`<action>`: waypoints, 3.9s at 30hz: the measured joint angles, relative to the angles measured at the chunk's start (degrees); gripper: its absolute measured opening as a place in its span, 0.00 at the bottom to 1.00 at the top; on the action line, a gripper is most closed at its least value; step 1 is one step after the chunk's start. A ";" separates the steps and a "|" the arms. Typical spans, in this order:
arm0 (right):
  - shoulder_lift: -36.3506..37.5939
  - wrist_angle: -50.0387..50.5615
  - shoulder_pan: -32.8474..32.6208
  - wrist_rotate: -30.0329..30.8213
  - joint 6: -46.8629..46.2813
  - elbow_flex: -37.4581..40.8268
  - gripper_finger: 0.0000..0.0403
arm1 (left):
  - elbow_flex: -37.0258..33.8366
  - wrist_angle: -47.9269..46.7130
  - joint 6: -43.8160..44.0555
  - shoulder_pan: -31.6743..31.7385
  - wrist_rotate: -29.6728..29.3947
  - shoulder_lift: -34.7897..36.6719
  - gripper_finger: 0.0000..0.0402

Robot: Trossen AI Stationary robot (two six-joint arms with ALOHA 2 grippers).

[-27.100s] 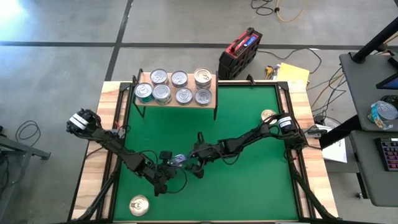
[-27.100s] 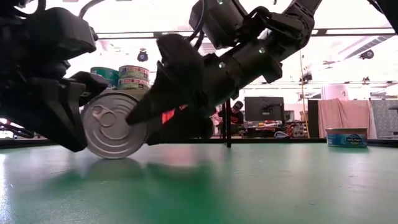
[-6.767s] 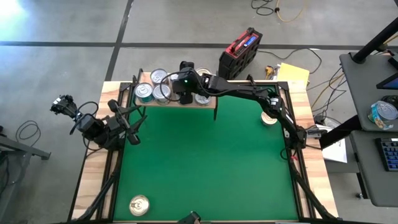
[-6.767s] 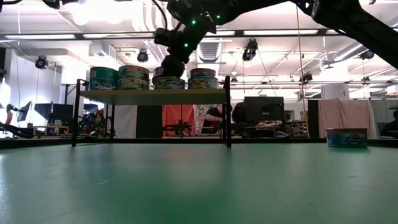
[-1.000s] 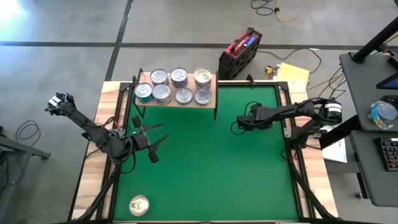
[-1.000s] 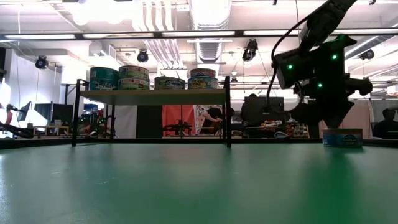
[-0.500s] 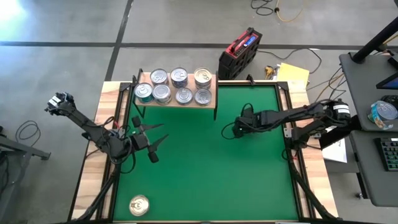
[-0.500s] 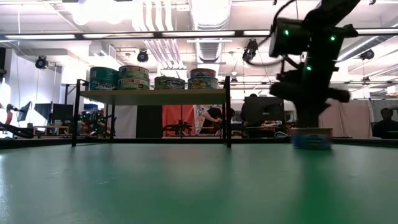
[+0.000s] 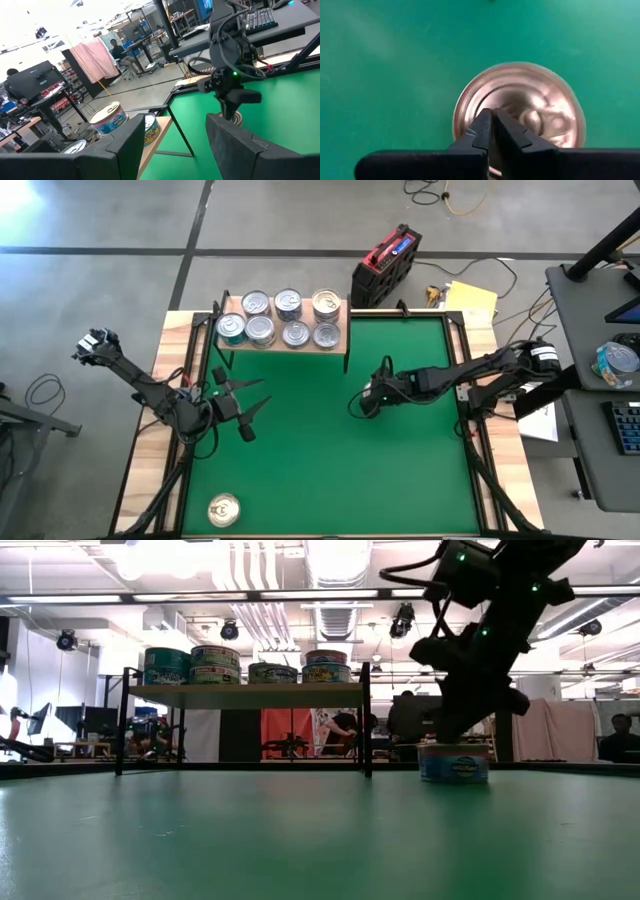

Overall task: Stack canned seafood by type on shelf
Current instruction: Stack the center blue tuna can on top of the blue tuna can on the shelf

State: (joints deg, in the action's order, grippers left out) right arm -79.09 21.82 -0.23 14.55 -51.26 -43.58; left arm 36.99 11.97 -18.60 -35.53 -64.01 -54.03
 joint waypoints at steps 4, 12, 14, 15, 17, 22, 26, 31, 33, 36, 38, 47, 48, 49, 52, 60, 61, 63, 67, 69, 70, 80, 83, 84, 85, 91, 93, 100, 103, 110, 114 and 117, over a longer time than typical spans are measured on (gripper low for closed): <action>1.57 1.83 0.11 2.85 0.28 -0.04 0.03 | 0.00 0.00 0.03 0.00 0.02 -0.08 0.48; 0.02 2.15 -0.03 4.97 0.30 -0.04 0.03 | -0.04 -0.02 0.42 0.00 0.04 -1.53 0.48; -1.04 1.28 -0.44 4.96 0.28 -0.04 0.03 | -0.04 0.00 0.90 0.00 0.07 -2.13 0.48; -1.62 1.19 -0.79 4.99 0.07 -0.04 0.03 | -0.04 0.01 1.11 0.00 0.07 -2.48 0.48; -2.41 0.53 -1.47 5.40 -0.42 -0.14 0.03 | -0.04 -0.02 1.47 0.00 0.11 -3.24 0.48; -4.55 -4.73 -3.54 5.44 -0.63 -0.24 0.03 | -0.04 0.02 3.42 0.11 0.11 -5.85 0.48; -7.09 -11.48 -5.26 4.08 -0.59 -0.29 0.03 | -0.04 0.09 5.94 0.11 0.17 -8.53 0.48; -11.62 -22.75 -7.83 1.62 -0.33 -0.39 0.03 | -0.04 0.67 9.82 0.11 1.65 -12.65 0.48; -12.25 -25.79 -8.41 1.38 0.07 -0.29 0.03 | -0.03 0.91 11.08 0.24 7.39 -14.19 0.48; -10.93 -26.73 -8.55 0.55 2.21 -0.11 0.03 | 1.12 0.66 12.27 0.76 17.76 -16.56 0.47; -8.84 -25.12 -8.54 0.45 3.33 0.01 0.03 | 2.11 1.04 12.25 1.12 19.40 -18.10 0.45; 5.33 -6.29 -8.54 -1.26 3.99 -0.06 0.03 | 5.27 0.59 10.34 5.76 21.56 -26.70 0.14; 6.64 -3.61 -8.54 -1.26 3.23 -0.06 0.03 | 5.70 0.55 9.93 6.40 21.58 -28.00 0.09; 7.82 -0.96 -8.53 -1.28 2.59 -0.06 0.03 | 6.31 0.56 9.50 7.20 21.59 -29.36 0.05; 10.03 3.70 -8.52 -1.13 1.75 -0.06 0.03 | 8.00 0.94 8.06 9.32 22.12 -33.61 0.02; 9.48 3.02 -8.52 -2.92 1.68 1.32 0.03 | 14.47 2.04 3.95 15.46 29.43 -45.16 0.00; 9.46 1.71 -8.52 -3.28 1.62 2.07 0.03 | 15.42 2.03 3.37 16.33 30.18 -46.38 0.00; 9.56 -2.68 -8.50 -4.42 1.39 4.07 0.04 | 17.03 2.05 2.48 17.80 30.79 -48.42 0.00; 9.84 -14.05 -8.36 -9.07 1.28 9.10 0.09 | 19.29 2.47 0.53 20.19 35.63 -50.75 0.00; 9.85 -18.85 -8.07 -10.28 0.54 11.61 0.14 | 19.65 3.24 -0.04 20.99 38.63 -51.44 0.00; 9.86 -20.51 -7.87 -10.35 -0.13 12.75 0.17 | 19.65 3.22 -0.22 21.23 39.09 -51.60 0.00; 9.71 -25.63 -5.37 -10.18 -1.29 16.22 0.53 | 19.47 2.78 -2.84 21.86 40.14 -52.90 0.00; 9.71 -25.63 -4.44 -10.26 -0.85 16.22 0.62 | 19.47 2.79 -2.95 22.24 41.59 -53.76 0.00; 9.71 -25.73 -4.10 -10.46 -0.82 16.22 0.65 | 19.47 2.77 -2.96 22.31 41.91 -54.16 0.00; 9.71 -25.93 -3.83 -10.57 -0.78 16.22 0.68 | 19.47 2.61 -2.97 22.32 41.98 -54.49 0.00; 9.71 -27.23 -3.08 -10.65 -0.60 16.24 0.78 | 19.45 2.84 -2.99 22.34 42.03 -55.35 0.00; 9.71 -27.30 -3.08 -10.65 -0.64 16.24 0.79 | 19.45 2.86 -2.99 22.38 42.03 -55.37 0.00; 7.86 -29.25 -3.08 -10.09 -1.12 16.24 0.79 | 19.50 5.87 -4.83 22.77 40.30 -54.78 0.00; 5.17 -31.48 -3.08 -11.00 -1.25 16.24 0.79 | 19.50 6.25 -4.65 23.82 40.25 -54.88 0.00; 0.38 -35.35 -2.54 -13.10 -1.71 16.27 0.83 | 19.50 6.59 -3.86 24.87 41.03 -55.89 0.00; -0.93 -38.13 -2.01 -14.82 -1.71 16.25 0.84 | 19.53 7.13 -3.27 24.87 40.95 -57.22 0.00; -1.56 -38.40 -1.48 -15.07 -1.81 16.27 0.84 | 19.67 7.65 -2.25 24.87 40.70 -57.98 0.00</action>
State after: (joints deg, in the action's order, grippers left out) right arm -80.65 -16.58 -1.71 -0.52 -53.07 -27.31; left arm 56.66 19.61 -20.85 -10.66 -23.31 -112.01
